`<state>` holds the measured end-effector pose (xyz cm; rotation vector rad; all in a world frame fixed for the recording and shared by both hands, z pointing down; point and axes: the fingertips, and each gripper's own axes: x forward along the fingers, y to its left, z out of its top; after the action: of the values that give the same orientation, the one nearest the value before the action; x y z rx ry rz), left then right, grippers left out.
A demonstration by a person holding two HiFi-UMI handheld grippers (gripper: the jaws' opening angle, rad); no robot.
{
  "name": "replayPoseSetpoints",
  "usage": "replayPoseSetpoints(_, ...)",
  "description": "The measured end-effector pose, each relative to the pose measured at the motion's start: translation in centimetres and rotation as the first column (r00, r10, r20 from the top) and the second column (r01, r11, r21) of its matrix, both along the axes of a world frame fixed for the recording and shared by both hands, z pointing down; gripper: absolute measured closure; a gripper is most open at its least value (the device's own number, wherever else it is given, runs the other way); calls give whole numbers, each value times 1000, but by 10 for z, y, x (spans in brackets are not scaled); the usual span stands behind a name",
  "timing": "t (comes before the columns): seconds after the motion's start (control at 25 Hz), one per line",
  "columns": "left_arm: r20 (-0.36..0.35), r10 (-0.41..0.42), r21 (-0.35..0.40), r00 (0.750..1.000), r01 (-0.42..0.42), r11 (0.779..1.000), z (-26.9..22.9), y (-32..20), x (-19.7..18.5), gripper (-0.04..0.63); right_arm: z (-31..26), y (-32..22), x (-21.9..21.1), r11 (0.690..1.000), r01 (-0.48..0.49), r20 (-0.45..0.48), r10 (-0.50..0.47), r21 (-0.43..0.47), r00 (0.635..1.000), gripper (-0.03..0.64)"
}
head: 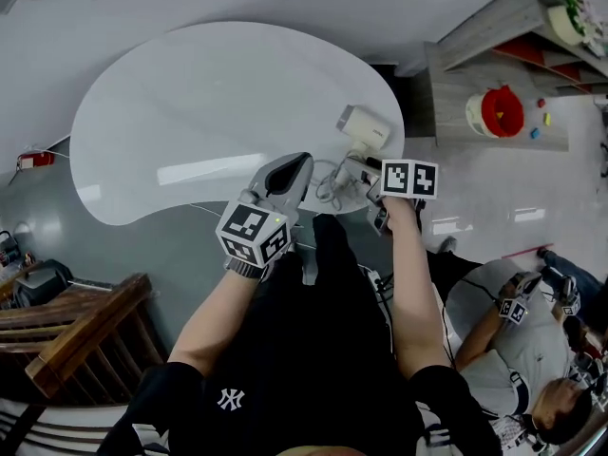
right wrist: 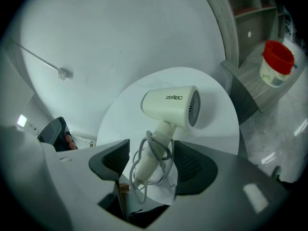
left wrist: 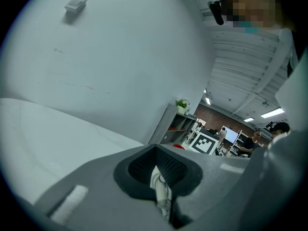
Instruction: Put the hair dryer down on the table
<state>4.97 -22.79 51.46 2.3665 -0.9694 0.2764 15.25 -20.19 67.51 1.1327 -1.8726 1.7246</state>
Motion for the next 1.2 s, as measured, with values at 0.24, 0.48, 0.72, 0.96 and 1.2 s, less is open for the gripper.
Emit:
replayPoseSetpoints(0.24, 0, 34, 5, 999, -34, 999, -9, 23, -11, 595, -28, 14, -5, 997, -43, -25, 45, 67, 999, 336)
replayPoseSetpoints(0.48, 29, 57, -28, 998, -56, 998, -13, 43, -26, 595, -61, 25, -22, 981, -42, -128, 68, 192, 990, 449)
replayPoseSetpoints(0.72, 15, 80, -17, 997, -80, 997, -33, 64, -45, 595, -108, 34, -54, 933, -63, -128, 115, 354, 985, 574)
replayPoseSetpoints(0.96, -1, 88, 11, 996, -88, 996, -55, 82, -58, 595, -155, 47, -74, 867, -88, -114, 164, 491, 980, 594)
replayPoseSetpoints(1.2, -45, 97, 76, 994, -93, 993, -92, 100, -64, 595, -213, 62, -88, 762, -72, -122, 196, 644, 973, 595)
